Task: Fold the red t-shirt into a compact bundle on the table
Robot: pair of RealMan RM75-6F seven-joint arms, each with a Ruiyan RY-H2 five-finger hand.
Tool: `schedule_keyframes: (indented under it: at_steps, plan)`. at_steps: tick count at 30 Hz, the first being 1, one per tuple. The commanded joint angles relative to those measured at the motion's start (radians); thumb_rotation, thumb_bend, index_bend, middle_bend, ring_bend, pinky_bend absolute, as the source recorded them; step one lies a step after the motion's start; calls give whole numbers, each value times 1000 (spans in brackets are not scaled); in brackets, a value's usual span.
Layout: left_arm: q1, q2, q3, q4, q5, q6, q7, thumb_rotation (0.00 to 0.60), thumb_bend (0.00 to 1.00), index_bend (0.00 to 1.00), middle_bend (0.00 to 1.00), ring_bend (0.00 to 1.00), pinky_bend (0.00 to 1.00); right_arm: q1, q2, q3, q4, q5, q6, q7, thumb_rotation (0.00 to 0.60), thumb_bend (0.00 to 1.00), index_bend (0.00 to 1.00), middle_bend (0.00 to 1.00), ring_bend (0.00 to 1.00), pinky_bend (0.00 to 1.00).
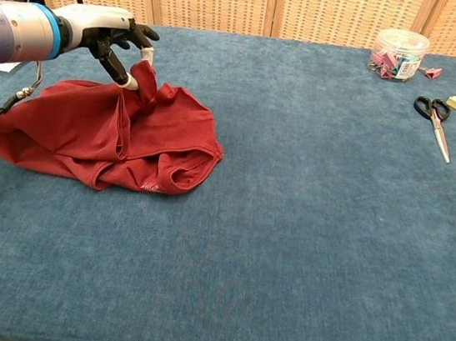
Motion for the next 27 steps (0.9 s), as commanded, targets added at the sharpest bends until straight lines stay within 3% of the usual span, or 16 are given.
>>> schedule_keyframes:
  at_steps: [1,15,16,18,20,22,23,25,27]
  plan:
    - [-12,-41,6,36,0,21,8,600,502,750,0,0,0,0,0,0,-1,0,-1,-1,600,28,0,0,0,0]
    - [-48,-152,-2,138,10,42,19,600,479,746,0,0,0,-1,4,1,-5,3,-1,6,600,28,0,0,0,0]
    - [-50,-157,-1,142,5,38,23,600,465,716,0,0,0,-1,5,2,-5,3,-1,8,600,28,0,0,0,0]
    - [-53,-164,1,150,-5,35,33,600,412,560,0,0,0,-1,6,2,-5,3,-1,10,600,28,0,0,0,0]
    - [-55,-173,4,157,-8,38,43,600,302,239,0,0,0,-1,7,1,-5,3,-1,12,600,28,0,0,0,0]
    - [-52,-178,2,156,-2,47,37,600,213,52,0,0,0,-1,8,1,-5,2,0,15,600,28,0,0,0,0]
    - [-49,-178,-1,153,4,52,30,600,169,9,0,0,0,-1,8,1,-5,1,0,15,600,28,0,0,0,0]
    - [-28,-159,-26,109,60,109,-28,600,117,0,0,0,0,-3,10,1,-6,0,5,18,600,28,0,0,0,0]
    - [-2,-133,-20,73,128,152,-73,600,99,0,0,0,0,-4,11,0,-6,-2,8,19,600,28,0,0,0,0]
